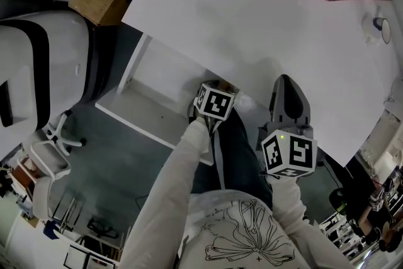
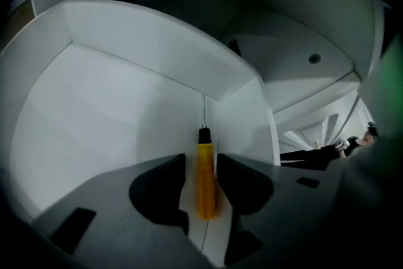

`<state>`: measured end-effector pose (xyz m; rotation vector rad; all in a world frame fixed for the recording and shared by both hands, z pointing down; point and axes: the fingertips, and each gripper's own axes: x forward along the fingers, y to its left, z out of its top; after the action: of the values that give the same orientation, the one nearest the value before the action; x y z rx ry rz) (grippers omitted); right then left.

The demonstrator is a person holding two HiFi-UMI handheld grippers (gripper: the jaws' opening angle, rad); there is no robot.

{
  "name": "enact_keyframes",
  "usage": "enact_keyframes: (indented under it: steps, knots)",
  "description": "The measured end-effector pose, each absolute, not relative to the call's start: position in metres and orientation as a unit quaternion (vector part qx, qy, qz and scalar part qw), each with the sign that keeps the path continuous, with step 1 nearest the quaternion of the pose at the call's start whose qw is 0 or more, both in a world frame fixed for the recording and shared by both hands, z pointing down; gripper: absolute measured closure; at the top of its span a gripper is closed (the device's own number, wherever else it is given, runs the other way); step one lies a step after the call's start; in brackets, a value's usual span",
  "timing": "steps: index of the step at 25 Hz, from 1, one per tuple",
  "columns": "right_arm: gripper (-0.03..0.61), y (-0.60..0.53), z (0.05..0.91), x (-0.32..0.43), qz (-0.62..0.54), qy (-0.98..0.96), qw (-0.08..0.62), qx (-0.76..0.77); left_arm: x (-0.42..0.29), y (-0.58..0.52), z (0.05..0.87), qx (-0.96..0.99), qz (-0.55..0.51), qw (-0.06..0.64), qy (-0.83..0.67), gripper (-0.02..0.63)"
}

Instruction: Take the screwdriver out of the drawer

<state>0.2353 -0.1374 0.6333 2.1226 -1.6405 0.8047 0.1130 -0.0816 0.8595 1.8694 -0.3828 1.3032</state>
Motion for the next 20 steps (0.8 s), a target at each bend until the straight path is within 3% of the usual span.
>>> enact_keyframes:
  steps: [4, 7, 15, 20]
  knots:
    - [0.575, -0.138, 0.634, 0.235, 0.282, -0.578, 0.171, 0.746, 0.111, -0.083, 0.862, 0.741, 0.524, 0.390, -0.158, 0.472]
    - [0.575, -0.138, 0.633, 0.233, 0.281, -0.578, 0.171, 0.747, 0.107, -0.086, 0.864, 0.739, 0.529, 0.379, -0.172, 0.535]
    - [0.575, -0.140, 0.627, 0.228, 0.278, -0.581, 0.167, 0.746, 0.097, -0.089, 0.860, 0.730, 0.517, 0.408, -0.183, 0.541]
    - [0.575, -0.145, 0.615, 0.222, 0.271, -0.587, 0.163, 0.745, 0.084, -0.097, 0.836, 0.716, 0.464, 0.474, -0.218, 0.541]
